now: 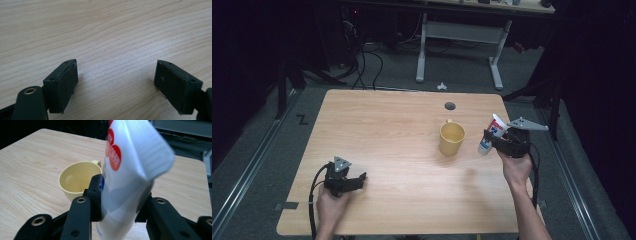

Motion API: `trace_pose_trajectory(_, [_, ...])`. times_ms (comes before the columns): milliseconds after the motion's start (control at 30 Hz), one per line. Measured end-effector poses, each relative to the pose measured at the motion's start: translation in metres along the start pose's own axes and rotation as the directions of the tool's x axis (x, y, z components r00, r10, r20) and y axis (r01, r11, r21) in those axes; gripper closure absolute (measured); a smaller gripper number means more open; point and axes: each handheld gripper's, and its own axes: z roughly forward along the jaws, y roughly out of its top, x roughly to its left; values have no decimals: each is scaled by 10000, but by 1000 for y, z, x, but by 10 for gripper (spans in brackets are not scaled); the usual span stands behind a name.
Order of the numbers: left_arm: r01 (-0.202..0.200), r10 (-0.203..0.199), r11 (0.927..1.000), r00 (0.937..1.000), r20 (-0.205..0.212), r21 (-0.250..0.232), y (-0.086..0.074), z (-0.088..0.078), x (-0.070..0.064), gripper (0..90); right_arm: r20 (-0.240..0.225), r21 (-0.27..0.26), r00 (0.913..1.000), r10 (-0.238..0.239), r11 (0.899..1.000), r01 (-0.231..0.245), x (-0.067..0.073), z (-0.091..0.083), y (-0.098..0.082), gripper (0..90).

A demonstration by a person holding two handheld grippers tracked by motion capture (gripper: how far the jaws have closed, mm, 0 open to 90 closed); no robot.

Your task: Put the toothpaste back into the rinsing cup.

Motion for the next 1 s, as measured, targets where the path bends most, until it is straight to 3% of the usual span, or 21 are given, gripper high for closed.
trace_pose_trajectory(1000, [0,0,10000,10000,3,2,0,0,0,196,-503,-235,9981,-352,9991,340,12,-1,30,668])
